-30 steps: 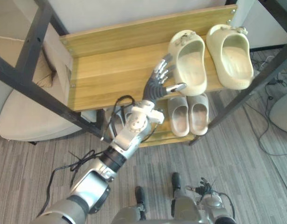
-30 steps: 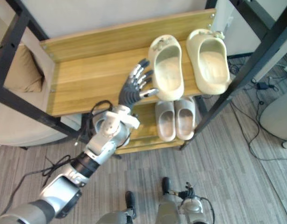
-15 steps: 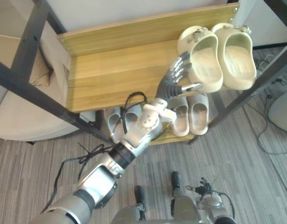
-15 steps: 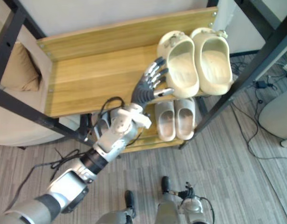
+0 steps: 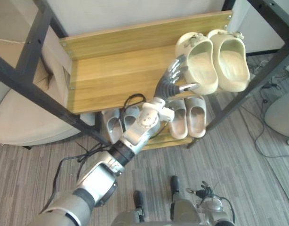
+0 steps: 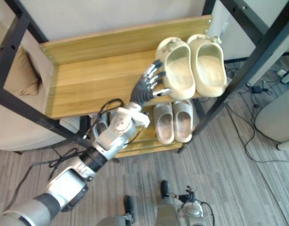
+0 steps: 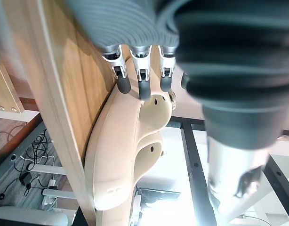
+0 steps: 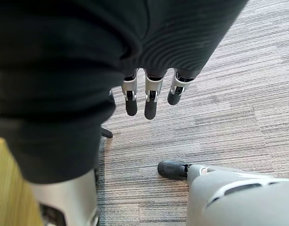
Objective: Organize the slippers on the shoe rack
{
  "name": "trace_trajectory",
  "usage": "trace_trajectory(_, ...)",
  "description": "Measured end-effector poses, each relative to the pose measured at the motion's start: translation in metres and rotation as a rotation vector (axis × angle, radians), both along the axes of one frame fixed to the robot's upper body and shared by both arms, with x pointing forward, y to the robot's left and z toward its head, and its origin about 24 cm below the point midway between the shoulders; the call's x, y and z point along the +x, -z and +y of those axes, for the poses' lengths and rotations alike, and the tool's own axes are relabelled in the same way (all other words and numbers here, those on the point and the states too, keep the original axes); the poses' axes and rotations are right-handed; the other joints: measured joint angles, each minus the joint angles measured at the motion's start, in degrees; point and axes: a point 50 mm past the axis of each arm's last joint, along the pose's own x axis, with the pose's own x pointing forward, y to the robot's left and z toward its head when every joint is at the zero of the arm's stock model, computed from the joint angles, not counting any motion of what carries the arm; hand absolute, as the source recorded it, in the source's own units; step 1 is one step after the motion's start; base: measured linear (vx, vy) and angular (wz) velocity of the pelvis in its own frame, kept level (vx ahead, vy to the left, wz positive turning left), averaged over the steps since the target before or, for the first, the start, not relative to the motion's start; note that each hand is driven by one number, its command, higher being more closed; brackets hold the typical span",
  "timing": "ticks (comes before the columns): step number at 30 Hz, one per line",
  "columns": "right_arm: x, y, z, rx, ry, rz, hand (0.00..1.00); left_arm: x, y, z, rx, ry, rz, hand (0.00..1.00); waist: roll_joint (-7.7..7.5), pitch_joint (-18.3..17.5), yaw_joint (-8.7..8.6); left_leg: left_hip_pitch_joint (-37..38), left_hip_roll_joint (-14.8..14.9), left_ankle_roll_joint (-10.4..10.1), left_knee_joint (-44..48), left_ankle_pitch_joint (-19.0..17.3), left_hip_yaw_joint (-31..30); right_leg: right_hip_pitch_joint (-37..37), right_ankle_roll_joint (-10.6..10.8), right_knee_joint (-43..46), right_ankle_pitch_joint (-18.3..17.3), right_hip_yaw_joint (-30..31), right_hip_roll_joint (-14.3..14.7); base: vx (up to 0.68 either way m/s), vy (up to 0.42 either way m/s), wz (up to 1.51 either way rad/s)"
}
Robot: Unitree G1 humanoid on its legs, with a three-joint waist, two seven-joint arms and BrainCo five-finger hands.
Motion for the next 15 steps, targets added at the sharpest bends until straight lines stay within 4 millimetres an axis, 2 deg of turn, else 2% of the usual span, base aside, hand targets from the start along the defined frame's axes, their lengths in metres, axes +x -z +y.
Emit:
trace_trajectory(3, -0.001, 0.000, 0.000, 0.000, -0.003, 0.004, 0.00, -0.002, -0.008, 0.003, -0.012, 0.005, -0.031, 0.00, 0.00, 0.00, 0.12, -0.12, 0.05, 0.09, 0.00, 0.10, -0.50, 0.22, 0.00, 0.01, -0.01, -0.66, -0.06, 0.00, 0.000, 0.13)
trace_trajectory(5, -0.001, 0.000, 0.000, -0.002, -0.009, 0.006, 0.00, -0.006, -0.020, 0.007, -0.038, 0.010, -0.078, 0.00, 0.04, -0.03, 0.22, -0.26, -0.06, 0.14, 0.00, 0.20, -1.33, 0.40, 0.00, 0.01, -0.02, -1.16, -0.18, 0.01, 0.005, 0.13)
trace_trajectory(8, -0.001, 0.001, 0.000, -0.009, -0.033, 0.014, 0.00, -0.020, -0.038, 0.011, -0.099, 0.048, -0.159, 0.00, 0.15, -0.15, 0.40, -0.36, -0.19, 0.28, 0.00, 0.51, -2.35, 0.95, 0.04, 0.02, -0.15, -2.28, -0.46, 0.02, 0.013, 0.21)
trace_trajectory(11, -0.004, 0.003, -0.001, -0.011, -0.040, 0.032, 0.00, -0.030, -0.033, 0.016, -0.137, 0.075, -0.156, 0.00, 0.32, -1.14, 0.75, -0.34, -0.28, 0.32, 0.00, 0.57, -3.12, 1.42, 0.11, 0.02, -0.41, -2.82, -0.59, 0.02, 0.015, 0.16)
trace_trajectory(15, -0.009, 0.005, -0.002, -0.019, -0.069, 0.061, 0.00, -0.045, -0.018, 0.023, -0.191, 0.127, -0.112, 0.00, 0.45, -1.97, 2.11, -0.33, -0.40, 0.30, -0.04, 0.78, -4.84, 2.26, 0.18, 0.02, -0.82, -4.42, -0.76, 0.02, 0.011, 0.19)
